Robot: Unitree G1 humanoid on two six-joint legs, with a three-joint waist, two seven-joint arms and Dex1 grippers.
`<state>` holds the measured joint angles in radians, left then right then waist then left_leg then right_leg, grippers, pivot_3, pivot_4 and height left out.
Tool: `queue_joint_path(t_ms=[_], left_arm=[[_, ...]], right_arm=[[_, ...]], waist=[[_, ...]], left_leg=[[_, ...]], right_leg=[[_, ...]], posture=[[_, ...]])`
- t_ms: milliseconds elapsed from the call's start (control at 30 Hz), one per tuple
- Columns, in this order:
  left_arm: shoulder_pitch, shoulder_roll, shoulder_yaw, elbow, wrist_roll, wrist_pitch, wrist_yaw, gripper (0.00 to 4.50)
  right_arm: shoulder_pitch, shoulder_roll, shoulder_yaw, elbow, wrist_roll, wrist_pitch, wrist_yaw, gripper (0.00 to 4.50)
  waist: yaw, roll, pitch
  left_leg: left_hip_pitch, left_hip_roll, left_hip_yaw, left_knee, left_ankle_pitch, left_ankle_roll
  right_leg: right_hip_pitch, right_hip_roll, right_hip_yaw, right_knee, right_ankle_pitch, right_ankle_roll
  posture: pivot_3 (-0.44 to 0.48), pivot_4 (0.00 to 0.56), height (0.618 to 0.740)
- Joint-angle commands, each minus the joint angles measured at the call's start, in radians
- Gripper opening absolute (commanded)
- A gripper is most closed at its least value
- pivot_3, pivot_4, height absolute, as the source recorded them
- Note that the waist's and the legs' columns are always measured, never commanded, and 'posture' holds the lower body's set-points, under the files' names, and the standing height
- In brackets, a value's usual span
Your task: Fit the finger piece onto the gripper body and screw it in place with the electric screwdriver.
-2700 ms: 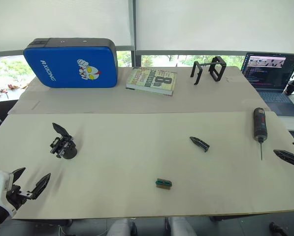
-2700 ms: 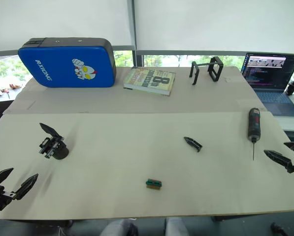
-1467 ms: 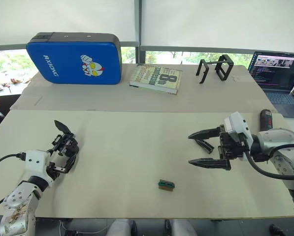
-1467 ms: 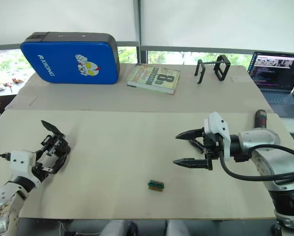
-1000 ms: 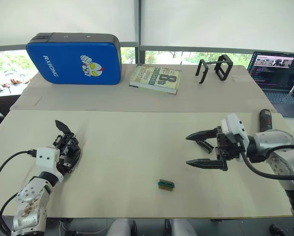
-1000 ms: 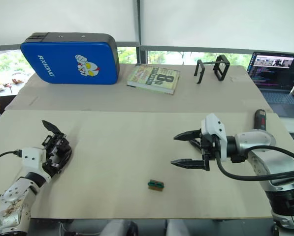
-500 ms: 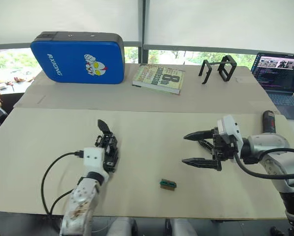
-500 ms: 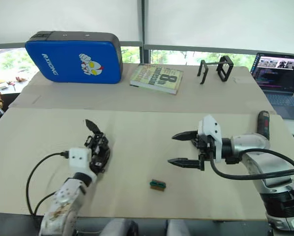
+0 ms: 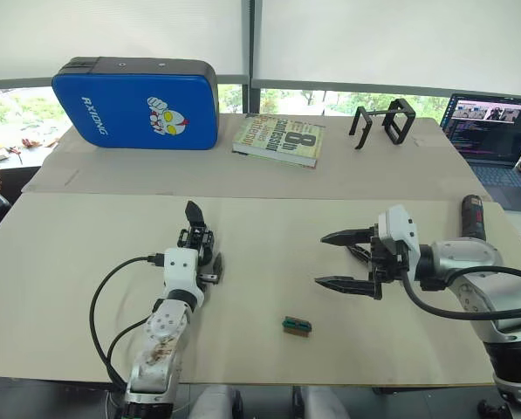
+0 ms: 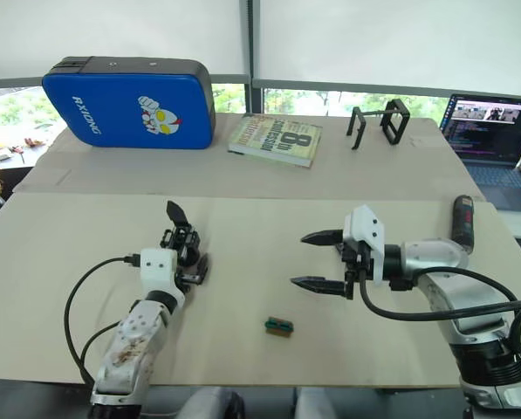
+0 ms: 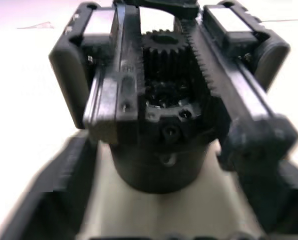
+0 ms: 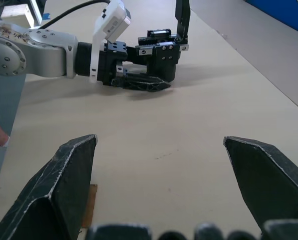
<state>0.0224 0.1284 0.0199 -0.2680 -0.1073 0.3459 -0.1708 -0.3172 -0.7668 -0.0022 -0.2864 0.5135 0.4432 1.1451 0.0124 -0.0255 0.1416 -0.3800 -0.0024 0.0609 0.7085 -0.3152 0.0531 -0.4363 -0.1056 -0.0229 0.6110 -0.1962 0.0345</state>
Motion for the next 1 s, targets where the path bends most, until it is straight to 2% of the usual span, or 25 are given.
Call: queue_joint_path(t_ms=[33,167,267,467,733,1000], left_arm=[[0.059,0.123,0.057,0.001,-0.094,-0.021,-0.191,4.47],[0.079,0.258,0.094,0.060,-0.170,-0.092,-0.377,4.47],[0.042,0.364,0.088,0.169,-0.151,-0.217,-0.521,4.47],[-0.104,0.465,0.078,0.391,-0.136,-0.372,-0.674,4.47],[-0.245,0.480,0.072,0.534,-0.148,-0.396,-0.754,4.47],[-0.290,0.452,0.047,0.566,-0.149,-0.381,-0.789,4.47]], right_arm=[[0.009,0.005,-0.008,-0.046,0.003,-0.024,-0.010,4.50],[0.017,0.007,-0.008,-0.054,0.001,-0.029,-0.013,4.50],[0.014,0.009,-0.005,-0.057,0.001,-0.028,-0.014,4.50],[0.013,0.005,0.004,-0.063,-0.004,-0.032,-0.007,4.50],[0.021,-0.001,0.003,-0.066,-0.006,-0.034,-0.004,4.50],[0.009,0.002,0.007,-0.053,-0.010,-0.028,-0.001,4.50]], waist=[[-0.002,0.000,0.000],[-0.010,0.002,0.000],[-0.007,0.002,0.000],[-0.002,0.002,0.000],[-0.002,0.002,0.000],[-0.002,0.002,0.000]], left_leg=[[0.000,0.000,0.000,0.000,0.000,0.000],[0.002,0.001,0.000,0.000,0.000,-0.001],[0.004,0.001,0.000,0.000,0.001,-0.001],[0.006,0.001,0.000,0.000,0.002,-0.002],[0.003,0.001,0.000,0.000,0.001,-0.001],[-0.001,0.000,0.000,0.002,0.002,-0.001]], right_leg=[[0.000,0.000,0.000,0.000,0.000,0.000],[0.000,0.001,0.001,0.002,-0.001,-0.002],[0.002,0.000,0.000,0.002,0.000,-0.002],[0.004,0.002,-0.001,0.001,0.001,-0.004],[0.003,0.001,-0.004,0.000,0.002,-0.002],[0.000,0.001,-0.006,0.000,0.002,-0.002]], posture=[[0.000,0.150,0.740],[0.000,0.150,0.740],[0.000,0.150,0.740],[0.000,0.150,0.740],[0.000,0.150,0.740],[0.000,0.150,0.740]])
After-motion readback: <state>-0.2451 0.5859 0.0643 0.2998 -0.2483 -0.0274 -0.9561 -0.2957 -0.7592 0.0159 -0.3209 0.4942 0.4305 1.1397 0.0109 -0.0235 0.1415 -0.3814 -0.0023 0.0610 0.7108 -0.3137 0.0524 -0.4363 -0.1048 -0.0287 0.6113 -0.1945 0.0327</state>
